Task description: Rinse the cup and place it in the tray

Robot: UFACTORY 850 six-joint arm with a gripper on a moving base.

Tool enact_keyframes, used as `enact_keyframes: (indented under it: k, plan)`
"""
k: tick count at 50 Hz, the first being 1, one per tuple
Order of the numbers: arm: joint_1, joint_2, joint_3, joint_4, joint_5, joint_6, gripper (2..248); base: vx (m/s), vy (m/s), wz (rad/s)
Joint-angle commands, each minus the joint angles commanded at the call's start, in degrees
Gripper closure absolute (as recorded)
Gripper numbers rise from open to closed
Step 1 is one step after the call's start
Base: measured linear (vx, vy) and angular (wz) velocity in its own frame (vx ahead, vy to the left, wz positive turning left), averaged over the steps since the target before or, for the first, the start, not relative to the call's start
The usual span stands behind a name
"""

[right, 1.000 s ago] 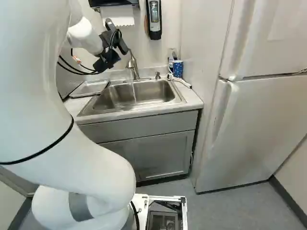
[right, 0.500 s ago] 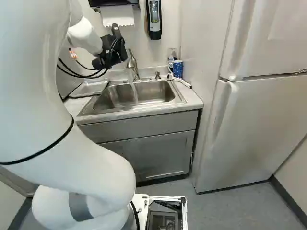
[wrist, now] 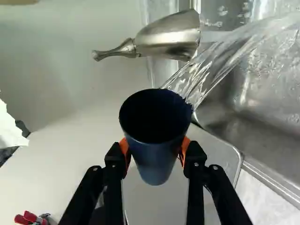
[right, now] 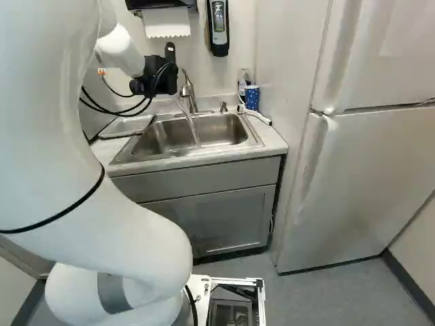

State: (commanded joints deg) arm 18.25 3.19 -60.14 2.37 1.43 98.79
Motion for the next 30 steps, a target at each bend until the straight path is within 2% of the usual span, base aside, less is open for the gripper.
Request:
enact_keyframes:
  k: [30]
  plan:
    - [0.0,0.0,0.0,0.0,0.0,18.1,128,0.0,0.0,0.0]
